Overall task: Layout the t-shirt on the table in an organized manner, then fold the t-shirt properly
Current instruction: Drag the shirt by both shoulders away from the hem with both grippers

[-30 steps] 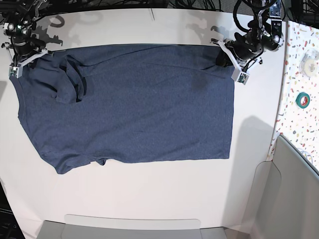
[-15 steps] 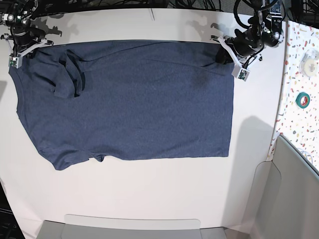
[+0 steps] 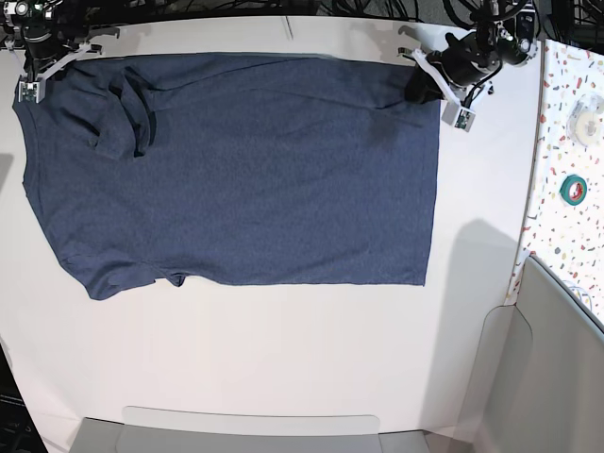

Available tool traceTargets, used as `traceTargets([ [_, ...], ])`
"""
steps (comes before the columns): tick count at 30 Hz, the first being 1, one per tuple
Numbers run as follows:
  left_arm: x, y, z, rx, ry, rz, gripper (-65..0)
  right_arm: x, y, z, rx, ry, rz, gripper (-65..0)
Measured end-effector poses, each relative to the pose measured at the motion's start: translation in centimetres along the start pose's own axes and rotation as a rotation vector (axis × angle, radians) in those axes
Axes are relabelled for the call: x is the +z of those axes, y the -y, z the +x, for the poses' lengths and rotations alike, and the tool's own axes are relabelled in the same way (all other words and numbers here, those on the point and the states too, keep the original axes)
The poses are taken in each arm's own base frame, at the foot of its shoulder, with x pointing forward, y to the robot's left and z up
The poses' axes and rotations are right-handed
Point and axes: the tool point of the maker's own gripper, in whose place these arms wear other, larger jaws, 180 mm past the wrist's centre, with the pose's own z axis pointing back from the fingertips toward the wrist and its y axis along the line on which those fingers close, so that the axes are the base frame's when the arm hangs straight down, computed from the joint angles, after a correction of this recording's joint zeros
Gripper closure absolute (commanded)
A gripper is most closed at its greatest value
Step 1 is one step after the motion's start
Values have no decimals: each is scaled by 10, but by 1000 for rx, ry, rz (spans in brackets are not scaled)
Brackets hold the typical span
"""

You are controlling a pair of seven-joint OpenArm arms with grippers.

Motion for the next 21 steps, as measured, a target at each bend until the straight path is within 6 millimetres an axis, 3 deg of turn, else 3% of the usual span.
traceTargets([
  [10,4,7,-16,22,-23,-27,0,-3,-1,13,-6,30,-1,0],
  [21,18,22,-41,16,-91,-45,0,-3,-1,13,-6,27,-2,0],
])
